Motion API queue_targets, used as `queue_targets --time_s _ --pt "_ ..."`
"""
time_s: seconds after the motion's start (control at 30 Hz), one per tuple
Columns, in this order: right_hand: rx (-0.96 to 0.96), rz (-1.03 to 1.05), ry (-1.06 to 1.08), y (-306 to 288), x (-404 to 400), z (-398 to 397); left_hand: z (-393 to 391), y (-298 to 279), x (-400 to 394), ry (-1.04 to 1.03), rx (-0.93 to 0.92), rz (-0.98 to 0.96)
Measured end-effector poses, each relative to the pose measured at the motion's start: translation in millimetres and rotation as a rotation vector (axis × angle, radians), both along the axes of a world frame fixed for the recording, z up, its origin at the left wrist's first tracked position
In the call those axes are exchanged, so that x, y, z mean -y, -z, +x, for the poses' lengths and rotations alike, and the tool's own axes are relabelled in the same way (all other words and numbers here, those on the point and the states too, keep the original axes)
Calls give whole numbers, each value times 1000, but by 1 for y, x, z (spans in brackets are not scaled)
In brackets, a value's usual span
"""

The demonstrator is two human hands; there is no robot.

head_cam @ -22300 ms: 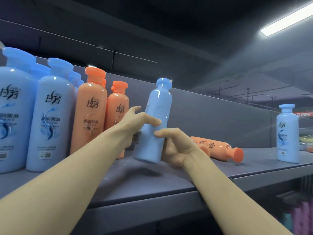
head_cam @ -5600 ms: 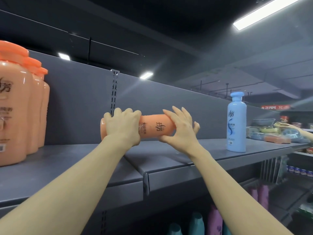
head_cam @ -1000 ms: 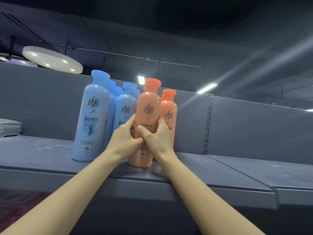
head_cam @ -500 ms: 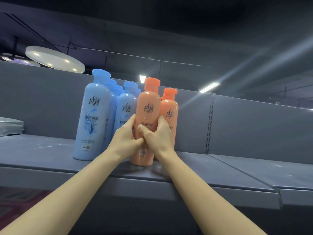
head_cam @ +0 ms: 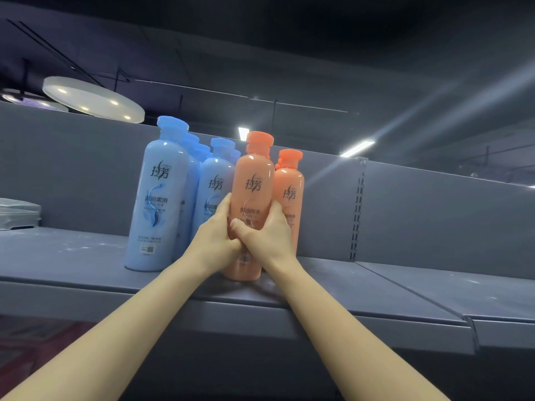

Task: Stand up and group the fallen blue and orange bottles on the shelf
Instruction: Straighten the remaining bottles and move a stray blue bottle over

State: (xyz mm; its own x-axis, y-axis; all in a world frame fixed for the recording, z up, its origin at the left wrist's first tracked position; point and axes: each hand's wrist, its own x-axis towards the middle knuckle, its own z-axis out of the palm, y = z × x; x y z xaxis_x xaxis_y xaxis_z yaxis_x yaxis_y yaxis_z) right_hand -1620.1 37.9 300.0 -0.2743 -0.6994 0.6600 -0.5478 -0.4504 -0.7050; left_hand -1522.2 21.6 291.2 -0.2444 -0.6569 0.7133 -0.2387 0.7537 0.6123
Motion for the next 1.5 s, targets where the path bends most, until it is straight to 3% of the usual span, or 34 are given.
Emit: queue_targets --time_s 0.63,1.13,1.5 --pt "-39 13 67 3 3 2 0 3 4 -41 67 64" --pt "-38 -59 124 4 -17 -3 -1 5 -14 -352 1 -287" --pt "-51 -141 226 6 -46 -3 -8 5 -26 -166 32 -561"
